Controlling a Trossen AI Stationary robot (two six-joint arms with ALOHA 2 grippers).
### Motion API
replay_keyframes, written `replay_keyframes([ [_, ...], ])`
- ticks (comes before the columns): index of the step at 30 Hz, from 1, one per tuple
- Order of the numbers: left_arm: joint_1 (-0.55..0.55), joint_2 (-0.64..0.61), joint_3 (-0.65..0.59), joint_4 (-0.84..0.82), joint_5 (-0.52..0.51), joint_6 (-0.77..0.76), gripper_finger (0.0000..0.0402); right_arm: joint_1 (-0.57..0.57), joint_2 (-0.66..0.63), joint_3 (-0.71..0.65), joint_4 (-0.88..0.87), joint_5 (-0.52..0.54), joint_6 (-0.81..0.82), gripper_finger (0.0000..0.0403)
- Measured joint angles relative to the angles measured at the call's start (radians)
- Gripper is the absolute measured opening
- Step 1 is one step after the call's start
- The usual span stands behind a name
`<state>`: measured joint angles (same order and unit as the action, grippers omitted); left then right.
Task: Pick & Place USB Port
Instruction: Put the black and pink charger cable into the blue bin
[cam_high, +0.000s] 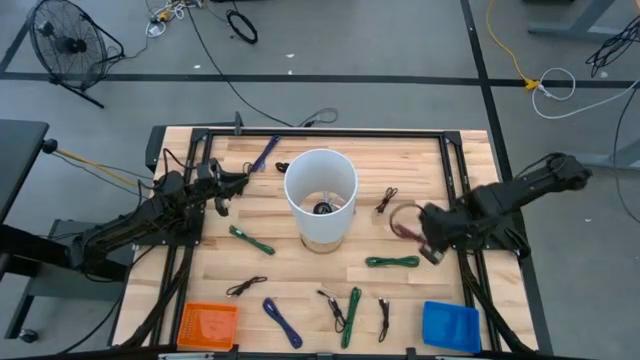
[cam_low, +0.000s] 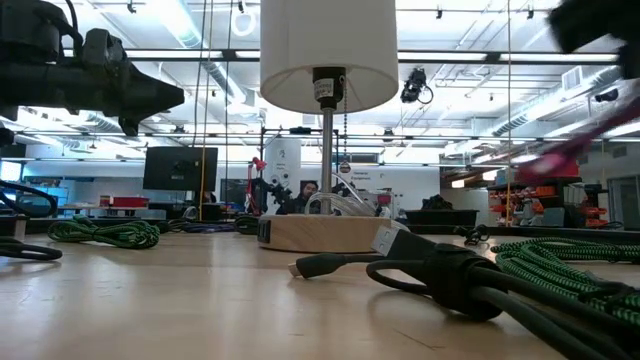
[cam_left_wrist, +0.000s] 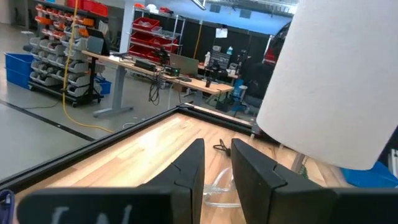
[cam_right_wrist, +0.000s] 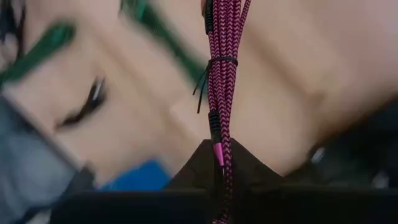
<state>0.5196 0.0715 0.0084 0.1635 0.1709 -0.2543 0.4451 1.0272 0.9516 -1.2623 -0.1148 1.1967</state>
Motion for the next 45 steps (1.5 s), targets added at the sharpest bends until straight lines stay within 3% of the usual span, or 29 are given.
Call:
replay_keyframes([
  [5, 0.0, 0.0, 0.0, -0.006, 0.026, -0.036, 0.0083, 0.17, 0.001, 0.0, 0.041, -0.139, 0.219, 0.001],
  [11, 0.0, 0.0, 0.0, -0.006, 0.063, -0.05, 0.0083, 0.325, 0.001, 0.0, 0.172, -0.21, 0.458, 0.001],
  [20, 0.0, 0.0, 0.0, -0.006, 0.063, -0.051, 0.0083, 0.524, -0.004, 0.0, 0.324, -0.215, 0.766, 0.001],
  [27, 0.0, 0.0, 0.0, -0.006, 0.063, -0.057, 0.0083, 0.678, -0.006, 0.0, 0.428, -0.105, 0.989, 0.001],
  [35, 0.0, 0.0, 0.0, -0.017, 0.062, -0.057, 0.0083, 0.728, 0.041, 0.0, 0.513, -0.025, 1.002, 0.0011],
  [45, 0.0, 0.0, 0.0, -0.03, 0.069, -0.079, 0.0083, 0.761, 0.105, 0.0, 0.53, -0.028, 1.009, 0.001],
])
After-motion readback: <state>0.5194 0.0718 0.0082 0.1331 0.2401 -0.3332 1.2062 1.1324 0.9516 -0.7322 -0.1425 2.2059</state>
